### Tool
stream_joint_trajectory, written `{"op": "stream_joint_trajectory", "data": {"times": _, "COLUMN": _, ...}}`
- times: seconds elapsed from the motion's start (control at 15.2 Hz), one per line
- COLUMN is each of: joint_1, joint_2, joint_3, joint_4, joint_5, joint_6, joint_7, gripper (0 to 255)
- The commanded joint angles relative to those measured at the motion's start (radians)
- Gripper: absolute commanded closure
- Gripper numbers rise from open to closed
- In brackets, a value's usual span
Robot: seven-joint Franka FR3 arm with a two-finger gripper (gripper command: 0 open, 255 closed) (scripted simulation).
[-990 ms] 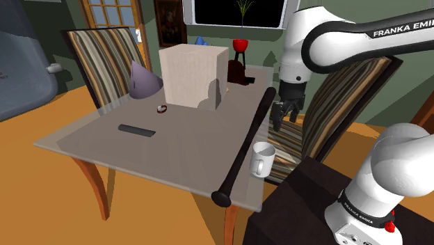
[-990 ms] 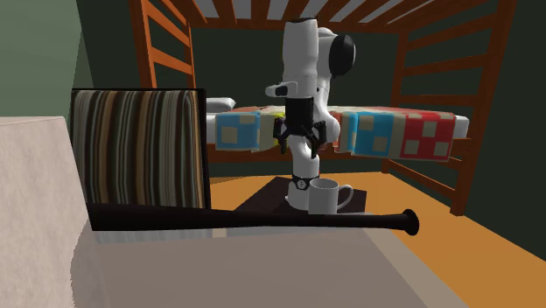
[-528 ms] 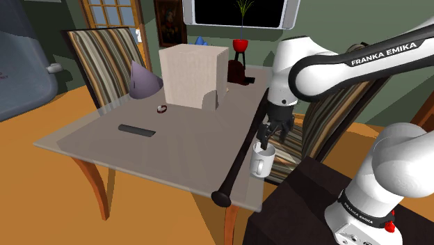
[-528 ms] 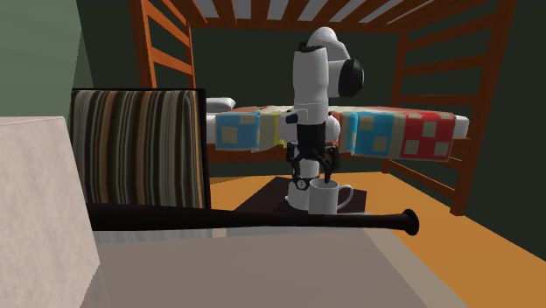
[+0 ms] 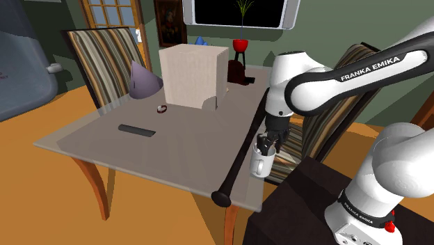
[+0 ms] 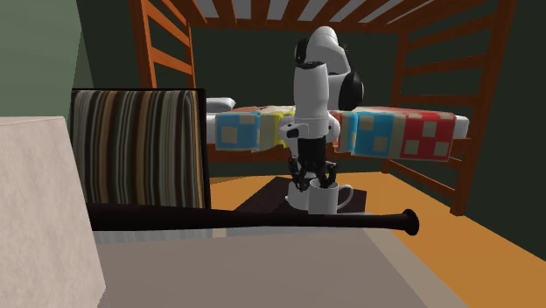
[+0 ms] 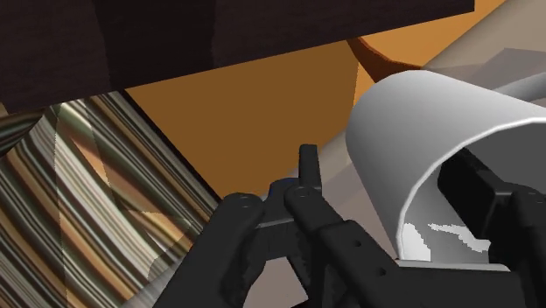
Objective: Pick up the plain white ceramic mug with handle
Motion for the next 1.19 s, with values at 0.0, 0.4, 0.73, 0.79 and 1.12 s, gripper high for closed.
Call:
{"op": "stream_joint_trajectory", "data": {"times": 0.0, "joint_1": 0.000, "joint_2": 0.004, "joint_3": 0.000, "joint_4": -0.001, "joint_5": 0.000, "joint_6": 0.005, "joint_7": -0.001, "gripper": 255}}
{"op": "stream_joint_trajectory", "data": {"times": 0.4, "joint_1": -0.001, "joint_2": 0.005, "joint_3": 0.000, "joint_4": 0.000, "joint_5": 0.000, "joint_6": 0.005, "joint_7": -0.001, "gripper": 255}}
{"op": "stream_joint_trajectory", "data": {"times": 0.73, "joint_1": -0.001, "joint_2": -0.030, "joint_3": -0.007, "joint_4": 0.022, "joint_5": -0.007, "joint_6": -0.052, "joint_7": 0.003, "gripper": 255}}
{"op": "stream_joint_trajectory", "data": {"times": 0.79, "joint_1": -0.002, "joint_2": -0.039, "joint_3": -0.009, "joint_4": 0.031, "joint_5": -0.009, "joint_6": -0.069, "joint_7": 0.004, "gripper": 255}}
{"op": "stream_joint_trajectory", "data": {"times": 1.12, "joint_1": -0.005, "joint_2": -0.075, "joint_3": -0.020, "joint_4": 0.078, "joint_5": -0.020, "joint_6": -0.153, "joint_7": 0.009, "gripper": 255}}
